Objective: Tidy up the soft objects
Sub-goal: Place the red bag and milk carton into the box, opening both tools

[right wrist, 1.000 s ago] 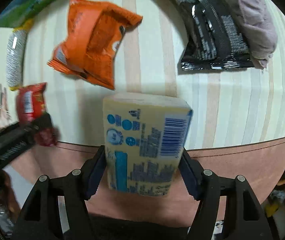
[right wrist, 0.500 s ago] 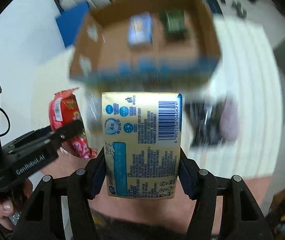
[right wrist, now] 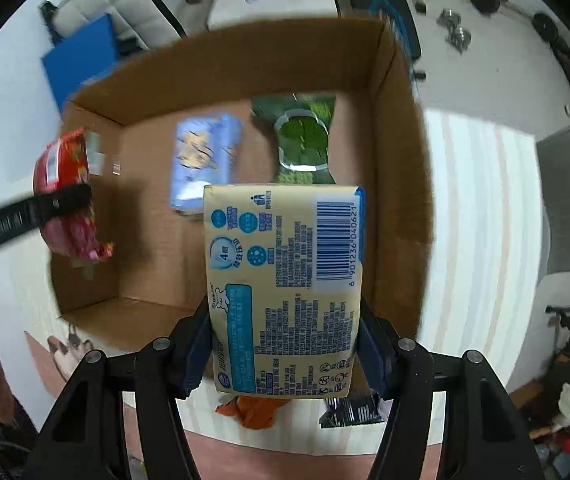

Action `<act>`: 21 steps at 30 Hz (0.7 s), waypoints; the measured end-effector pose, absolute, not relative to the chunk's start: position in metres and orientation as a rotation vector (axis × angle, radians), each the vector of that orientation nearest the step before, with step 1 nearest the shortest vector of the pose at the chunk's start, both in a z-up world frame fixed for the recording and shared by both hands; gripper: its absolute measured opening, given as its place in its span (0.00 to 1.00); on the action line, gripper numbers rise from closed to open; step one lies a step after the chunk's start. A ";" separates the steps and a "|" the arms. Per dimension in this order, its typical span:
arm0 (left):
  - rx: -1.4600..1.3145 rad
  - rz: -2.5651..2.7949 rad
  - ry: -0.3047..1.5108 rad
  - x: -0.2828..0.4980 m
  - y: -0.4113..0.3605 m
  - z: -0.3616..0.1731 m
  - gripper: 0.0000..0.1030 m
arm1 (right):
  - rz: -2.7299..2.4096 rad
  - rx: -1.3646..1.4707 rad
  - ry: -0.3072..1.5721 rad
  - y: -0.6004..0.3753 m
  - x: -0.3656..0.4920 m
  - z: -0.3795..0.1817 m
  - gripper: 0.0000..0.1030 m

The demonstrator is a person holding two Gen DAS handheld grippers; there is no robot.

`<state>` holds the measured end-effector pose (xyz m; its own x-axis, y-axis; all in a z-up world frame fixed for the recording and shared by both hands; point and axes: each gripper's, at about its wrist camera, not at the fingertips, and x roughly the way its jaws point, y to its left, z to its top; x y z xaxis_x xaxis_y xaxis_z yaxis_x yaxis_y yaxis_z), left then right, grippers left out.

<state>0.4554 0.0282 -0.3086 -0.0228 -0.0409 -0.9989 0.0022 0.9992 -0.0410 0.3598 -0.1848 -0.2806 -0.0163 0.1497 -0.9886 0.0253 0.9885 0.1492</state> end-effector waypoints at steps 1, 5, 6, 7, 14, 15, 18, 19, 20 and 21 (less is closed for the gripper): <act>-0.027 -0.028 1.606 0.461 0.028 -0.314 0.41 | 0.092 0.137 1.606 -0.186 0.365 -0.291 0.63; -0.025 -0.006 1.643 0.480 0.028 -0.331 0.41 | 0.077 0.135 1.651 -0.189 0.375 -0.316 0.63; -0.024 -0.004 1.648 0.484 0.028 -0.334 0.41 | 0.081 0.132 1.660 -0.190 0.379 -0.326 0.63; -0.022 0.000 1.653 0.488 0.027 -0.337 0.41 | 0.084 0.126 1.666 -0.190 0.378 -0.328 0.63; 0.003 0.001 1.693 0.502 0.020 -0.347 0.42 | 0.074 0.064 1.696 -0.175 0.387 -0.356 0.63; 0.009 0.003 1.700 0.504 0.019 -0.348 0.43 | 0.076 0.055 1.701 -0.172 0.388 -0.358 0.64; -0.001 0.003 1.719 0.507 0.018 -0.347 0.43 | 0.083 0.047 1.719 -0.164 0.391 -0.365 0.65; -0.010 -0.001 1.716 0.507 0.018 -0.345 0.43 | 0.080 0.043 1.720 -0.163 0.392 -0.365 0.65; -0.018 -0.003 1.709 0.508 0.019 -0.342 0.45 | 0.076 0.043 1.720 -0.163 0.393 -0.364 0.68; -0.024 -0.004 1.698 0.508 0.020 -0.339 0.48 | 0.077 0.052 1.718 -0.163 0.394 -0.362 0.73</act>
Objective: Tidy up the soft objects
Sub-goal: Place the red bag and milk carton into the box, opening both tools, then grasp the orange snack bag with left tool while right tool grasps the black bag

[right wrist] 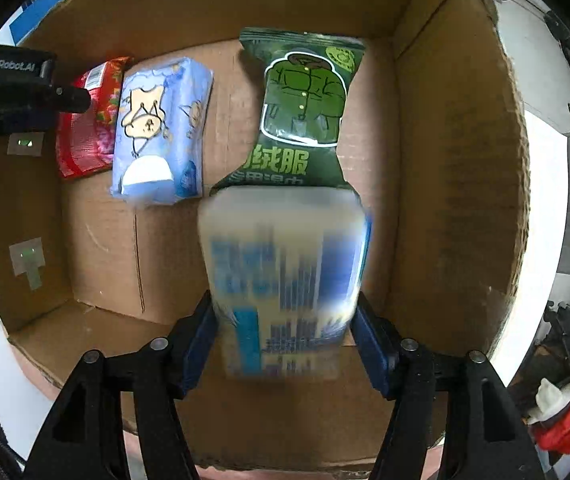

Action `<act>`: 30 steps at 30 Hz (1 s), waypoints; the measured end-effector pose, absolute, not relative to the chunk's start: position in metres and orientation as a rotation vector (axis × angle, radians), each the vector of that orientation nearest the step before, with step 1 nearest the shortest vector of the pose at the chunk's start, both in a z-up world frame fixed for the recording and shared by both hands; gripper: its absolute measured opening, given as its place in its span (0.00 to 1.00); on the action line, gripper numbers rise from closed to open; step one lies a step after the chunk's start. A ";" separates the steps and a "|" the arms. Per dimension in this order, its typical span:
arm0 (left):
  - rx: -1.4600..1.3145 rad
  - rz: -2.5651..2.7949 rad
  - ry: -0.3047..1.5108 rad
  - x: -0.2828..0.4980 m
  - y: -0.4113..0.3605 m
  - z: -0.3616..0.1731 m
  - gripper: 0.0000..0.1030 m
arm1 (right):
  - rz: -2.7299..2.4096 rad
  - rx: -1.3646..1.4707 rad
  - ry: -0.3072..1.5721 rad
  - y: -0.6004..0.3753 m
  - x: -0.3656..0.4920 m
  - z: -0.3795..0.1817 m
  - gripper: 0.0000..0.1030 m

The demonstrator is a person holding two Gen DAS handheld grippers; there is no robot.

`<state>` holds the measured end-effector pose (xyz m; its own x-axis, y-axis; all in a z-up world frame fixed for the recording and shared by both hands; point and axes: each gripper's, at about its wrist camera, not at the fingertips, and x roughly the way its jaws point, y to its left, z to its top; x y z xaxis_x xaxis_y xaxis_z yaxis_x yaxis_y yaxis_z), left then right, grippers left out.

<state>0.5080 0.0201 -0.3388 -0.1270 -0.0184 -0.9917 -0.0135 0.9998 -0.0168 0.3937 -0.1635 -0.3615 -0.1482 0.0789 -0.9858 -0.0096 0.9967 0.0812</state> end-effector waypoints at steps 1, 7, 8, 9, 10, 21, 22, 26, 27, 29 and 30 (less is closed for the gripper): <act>-0.034 -0.005 1.680 0.506 0.022 -0.332 0.49 | 0.080 0.064 1.712 -0.163 0.394 -0.360 0.76; -0.020 -0.015 1.575 0.489 0.028 -0.300 0.84 | 0.080 0.061 1.662 -0.162 0.396 -0.339 0.89; -0.011 -0.014 1.560 0.485 0.029 -0.297 0.90 | 0.082 0.063 1.653 -0.163 0.395 -0.335 0.91; -0.003 -0.015 1.546 0.479 0.029 -0.293 0.92 | 0.079 0.062 1.638 -0.163 0.394 -0.330 0.94; 0.001 -0.018 1.527 0.469 0.029 -0.287 0.93 | 0.077 0.059 1.624 -0.163 0.393 -0.327 0.98; -0.007 -0.033 1.379 0.384 0.034 -0.241 0.98 | 0.040 0.038 1.450 -0.171 0.367 -0.270 1.00; -0.009 -0.033 1.362 0.376 0.034 -0.235 0.98 | 0.044 0.031 1.436 -0.169 0.361 -0.265 1.00; 0.009 -0.025 1.308 0.352 0.032 -0.217 0.98 | 0.045 0.031 1.396 -0.167 0.344 -0.248 1.00; 0.013 -0.025 1.298 0.348 0.032 -0.214 0.98 | 0.044 0.034 1.384 -0.167 0.340 -0.244 1.00; 0.029 -0.018 1.274 0.338 0.029 -0.205 0.98 | 0.047 0.047 1.354 -0.167 0.330 -0.234 1.00; 0.032 -0.016 1.264 0.333 0.027 -0.202 1.00 | 0.052 0.050 1.344 -0.167 0.327 -0.229 1.00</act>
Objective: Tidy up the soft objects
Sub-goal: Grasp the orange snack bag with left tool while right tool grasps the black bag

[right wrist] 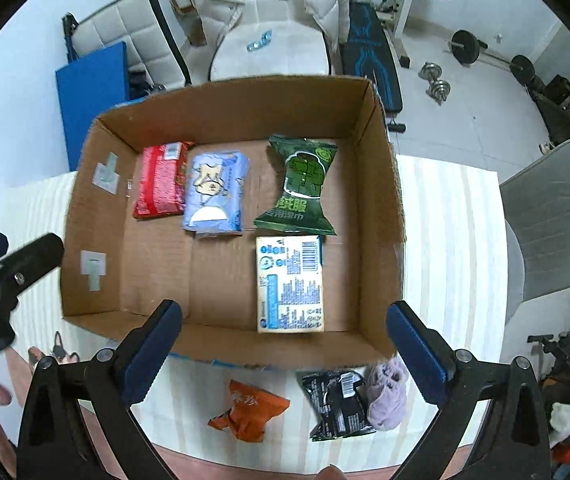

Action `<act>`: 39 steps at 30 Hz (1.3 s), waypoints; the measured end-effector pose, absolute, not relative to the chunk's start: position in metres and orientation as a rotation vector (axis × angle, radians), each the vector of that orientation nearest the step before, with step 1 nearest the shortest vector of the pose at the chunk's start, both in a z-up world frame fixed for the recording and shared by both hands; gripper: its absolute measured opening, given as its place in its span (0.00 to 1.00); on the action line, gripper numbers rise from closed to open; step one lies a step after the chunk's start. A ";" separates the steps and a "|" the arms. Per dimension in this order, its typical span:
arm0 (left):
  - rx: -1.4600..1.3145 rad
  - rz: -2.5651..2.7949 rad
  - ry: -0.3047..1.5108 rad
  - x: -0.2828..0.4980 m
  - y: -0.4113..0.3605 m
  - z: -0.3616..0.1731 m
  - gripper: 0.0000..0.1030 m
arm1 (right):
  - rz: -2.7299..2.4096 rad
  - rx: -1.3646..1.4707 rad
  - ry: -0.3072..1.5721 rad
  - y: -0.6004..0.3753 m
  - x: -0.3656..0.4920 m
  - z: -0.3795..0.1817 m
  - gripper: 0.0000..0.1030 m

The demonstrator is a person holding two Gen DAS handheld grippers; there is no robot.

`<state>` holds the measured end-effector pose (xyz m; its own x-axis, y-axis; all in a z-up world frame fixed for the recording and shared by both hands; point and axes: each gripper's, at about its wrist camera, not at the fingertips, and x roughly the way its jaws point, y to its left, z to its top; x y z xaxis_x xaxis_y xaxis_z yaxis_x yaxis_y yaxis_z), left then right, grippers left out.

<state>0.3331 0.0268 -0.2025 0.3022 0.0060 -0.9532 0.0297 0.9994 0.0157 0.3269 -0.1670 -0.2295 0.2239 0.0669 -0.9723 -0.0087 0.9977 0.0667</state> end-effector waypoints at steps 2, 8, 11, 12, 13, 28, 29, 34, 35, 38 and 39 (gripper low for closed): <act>0.040 -0.020 1.242 0.322 0.022 -0.196 1.00 | 0.073 0.067 1.309 -0.167 0.317 -0.218 1.00; 0.024 -0.052 1.218 0.283 0.009 -0.195 1.00 | 0.143 0.097 1.255 -0.179 0.280 -0.203 1.00; 0.022 -0.046 1.253 0.260 0.002 -0.217 1.00 | 0.135 0.101 1.299 -0.200 0.259 -0.215 1.00; 0.015 -0.054 1.271 0.255 -0.001 -0.226 1.00 | 0.126 0.107 1.331 -0.210 0.250 -0.225 1.00; 0.011 -0.064 1.306 0.248 -0.005 -0.242 1.00 | 0.116 0.113 1.360 -0.218 0.243 -0.236 1.00; 0.178 -0.281 1.656 0.202 -0.092 -0.413 0.94 | 0.116 0.382 1.610 -0.280 0.193 -0.365 0.74; 0.187 -0.282 1.661 0.202 -0.095 -0.417 0.93 | 0.118 0.377 1.608 -0.280 0.192 -0.365 0.74; 0.081 -0.218 1.698 0.207 -0.082 -0.427 0.57 | 0.135 0.302 1.609 -0.272 0.193 -0.361 0.74; 0.049 -0.189 1.702 0.208 -0.074 -0.427 0.57 | 0.141 0.293 1.612 -0.269 0.195 -0.361 0.74; 0.001 -0.129 1.706 0.205 -0.054 -0.426 0.57 | 0.170 0.292 1.624 -0.258 0.199 -0.365 0.74; -0.002 -0.118 1.709 0.204 -0.050 -0.427 0.57 | 0.177 0.289 1.632 -0.255 0.201 -0.369 0.74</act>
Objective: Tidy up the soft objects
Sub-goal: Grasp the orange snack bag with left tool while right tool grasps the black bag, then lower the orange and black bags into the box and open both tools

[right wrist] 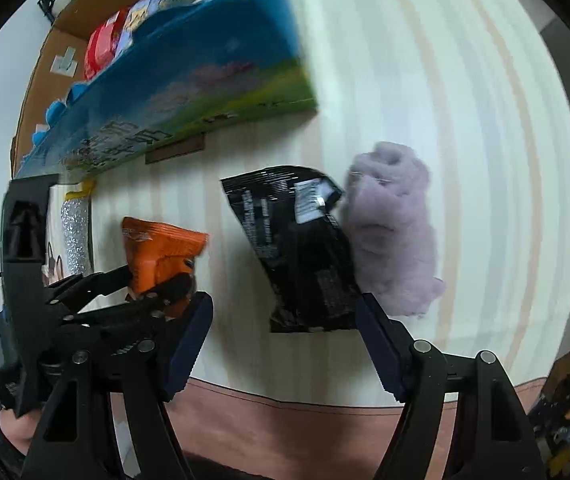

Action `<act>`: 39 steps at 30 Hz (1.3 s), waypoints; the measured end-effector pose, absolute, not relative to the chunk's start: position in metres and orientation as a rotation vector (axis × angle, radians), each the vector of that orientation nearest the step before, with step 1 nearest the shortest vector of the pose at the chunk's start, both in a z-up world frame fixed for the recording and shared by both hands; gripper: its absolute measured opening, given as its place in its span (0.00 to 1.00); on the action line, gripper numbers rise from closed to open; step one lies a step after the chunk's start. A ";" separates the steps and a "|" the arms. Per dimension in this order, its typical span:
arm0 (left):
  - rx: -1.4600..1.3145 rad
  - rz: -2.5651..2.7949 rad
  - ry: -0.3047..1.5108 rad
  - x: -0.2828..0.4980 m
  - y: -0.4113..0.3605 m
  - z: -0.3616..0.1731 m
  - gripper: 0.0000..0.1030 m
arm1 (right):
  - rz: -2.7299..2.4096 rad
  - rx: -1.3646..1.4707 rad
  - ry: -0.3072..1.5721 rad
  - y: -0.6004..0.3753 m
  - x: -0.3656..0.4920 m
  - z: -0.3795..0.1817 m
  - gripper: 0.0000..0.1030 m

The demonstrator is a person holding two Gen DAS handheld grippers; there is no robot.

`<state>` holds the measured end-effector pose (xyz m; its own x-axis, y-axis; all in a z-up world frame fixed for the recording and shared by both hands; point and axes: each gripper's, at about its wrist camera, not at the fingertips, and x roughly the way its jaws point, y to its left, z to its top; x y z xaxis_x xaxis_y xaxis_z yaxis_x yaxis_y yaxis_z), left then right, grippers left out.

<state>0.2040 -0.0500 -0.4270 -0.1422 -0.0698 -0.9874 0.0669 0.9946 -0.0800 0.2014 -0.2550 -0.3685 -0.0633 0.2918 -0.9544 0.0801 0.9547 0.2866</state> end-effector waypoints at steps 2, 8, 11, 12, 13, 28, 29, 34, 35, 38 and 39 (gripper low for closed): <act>-0.008 -0.103 1.720 0.202 -0.043 -0.430 0.57 | 0.173 0.275 1.649 -0.250 0.206 -0.378 0.74; 0.009 -0.082 1.715 0.199 -0.046 -0.434 0.59 | 0.073 0.138 1.679 -0.244 0.219 -0.405 0.74; 0.035 -0.067 1.701 0.202 -0.057 -0.435 0.59 | 0.060 0.117 1.696 -0.239 0.221 -0.415 0.72; 0.041 -0.063 1.699 0.204 -0.061 -0.434 0.59 | 0.049 0.096 1.696 -0.237 0.222 -0.417 0.69; 0.048 -0.059 1.698 0.204 -0.063 -0.435 0.59 | 0.037 0.069 1.686 -0.233 0.222 -0.416 0.67; -0.017 -0.071 1.617 0.187 -0.066 -0.382 0.42 | 0.012 0.076 1.664 -0.195 0.196 -0.402 0.48; -0.035 -0.080 1.600 0.184 -0.064 -0.369 0.42 | 0.030 0.095 1.649 -0.192 0.193 -0.393 0.48; -0.162 -0.127 1.494 0.176 -0.048 -0.295 0.42 | 0.117 0.168 1.573 -0.184 0.178 -0.340 0.48; -0.176 -0.130 1.462 0.179 -0.045 -0.278 0.42 | 0.133 0.181 1.556 -0.181 0.176 -0.328 0.48; -0.192 -0.145 1.412 0.199 -0.028 -0.244 0.42 | 0.178 0.210 1.494 -0.175 0.184 -0.288 0.48; -0.198 -0.147 1.402 0.211 -0.024 -0.235 0.42 | 0.193 0.217 1.475 -0.171 0.187 -0.275 0.48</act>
<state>0.2109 -0.0244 -0.2353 0.1632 -0.2189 -0.9620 -0.0153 0.9744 -0.2243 0.1867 -0.1709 -0.2754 0.0872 0.2600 -0.9617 0.0043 0.9652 0.2613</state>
